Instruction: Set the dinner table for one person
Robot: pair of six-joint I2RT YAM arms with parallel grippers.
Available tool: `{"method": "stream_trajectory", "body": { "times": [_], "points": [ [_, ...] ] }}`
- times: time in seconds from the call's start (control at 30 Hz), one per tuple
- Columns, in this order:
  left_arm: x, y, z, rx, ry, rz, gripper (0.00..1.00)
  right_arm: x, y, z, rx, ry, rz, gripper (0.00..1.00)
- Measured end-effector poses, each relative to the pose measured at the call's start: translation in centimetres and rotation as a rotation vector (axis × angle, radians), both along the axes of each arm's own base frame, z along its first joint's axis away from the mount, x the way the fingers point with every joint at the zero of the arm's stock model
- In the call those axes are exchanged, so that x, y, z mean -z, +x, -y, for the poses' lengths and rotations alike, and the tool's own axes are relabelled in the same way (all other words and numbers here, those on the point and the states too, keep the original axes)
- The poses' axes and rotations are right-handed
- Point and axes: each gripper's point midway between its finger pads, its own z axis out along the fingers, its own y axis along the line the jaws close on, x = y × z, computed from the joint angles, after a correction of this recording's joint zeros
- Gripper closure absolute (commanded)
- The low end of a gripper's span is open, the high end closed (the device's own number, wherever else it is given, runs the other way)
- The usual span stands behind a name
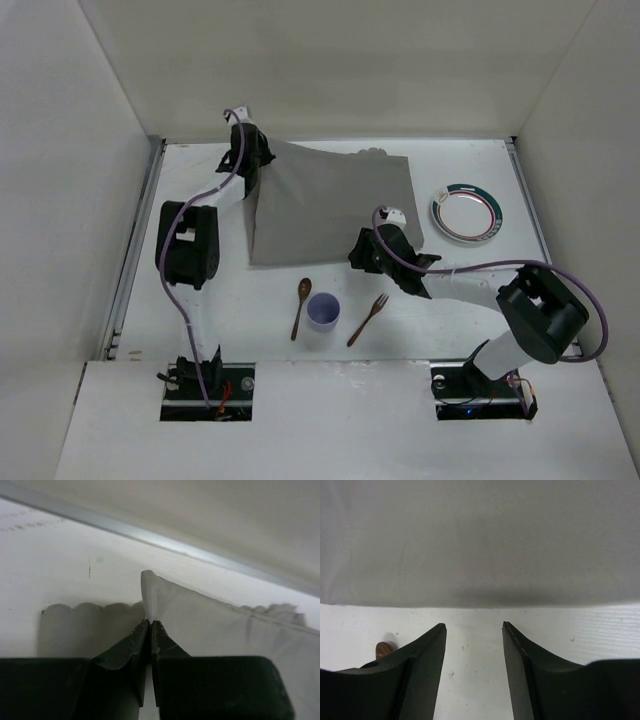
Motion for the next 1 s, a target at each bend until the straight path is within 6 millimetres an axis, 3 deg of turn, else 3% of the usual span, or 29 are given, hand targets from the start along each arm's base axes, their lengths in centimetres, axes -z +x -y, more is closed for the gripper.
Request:
{"method": "stream_trajectory", "body": {
  "times": [0.1,0.2,0.23,0.3,0.37,0.43,0.47,0.6,0.73,0.9,1.0],
  "points": [
    [-5.3,-2.2,-1.4,-0.047,-0.014,0.090,0.98,-0.2,0.1,-0.1,-0.004,0.000,0.006,0.37],
    [-7.2,-3.6,-5.1,-0.163,-0.029,0.141,0.98,-0.4,0.3,-0.2,-0.004,0.007,0.015,0.34],
    [-6.5,-3.5,-6.8,-0.212,-0.037,0.137,0.98,-0.5,0.3,-0.3,-0.004,0.009,0.018,0.34],
    [-3.1,-3.0,-10.2,-0.301,-0.043,0.085,0.98,-0.6,0.4,-0.3,-0.005,0.014,0.023,0.32],
    [2.3,-2.8,-13.0,-0.374,-0.037,-0.007,0.98,-0.7,0.5,-0.3,-0.004,0.014,0.026,0.30],
    [8.6,-3.8,-15.6,-0.448,-0.012,-0.136,0.95,-0.8,0.7,0.0,0.001,0.016,0.031,0.28],
    [9.6,-3.7,-16.5,-0.487,-0.016,-0.130,0.93,-0.9,0.8,0.2,0.007,0.018,0.034,0.27],
    [8.9,-4.0,-17.8,-0.557,0.001,-0.117,0.70,-1.5,2.4,2.4,0.066,0.023,0.048,0.22],
    [8.8,-5.7,-18.5,-0.613,0.013,-0.115,0.53,-1.8,4.1,5.0,0.137,0.022,0.056,0.21],
    [7.5,-10.7,-20.1,-0.705,0.029,-0.092,0.50,-2.0,6.4,7.4,0.225,0.027,0.051,0.20],
    [6.2,-12.4,-20.8,-0.744,0.032,-0.050,0.49,-1.8,8.6,7.8,0.266,0.033,0.043,0.18]
  ]
}}
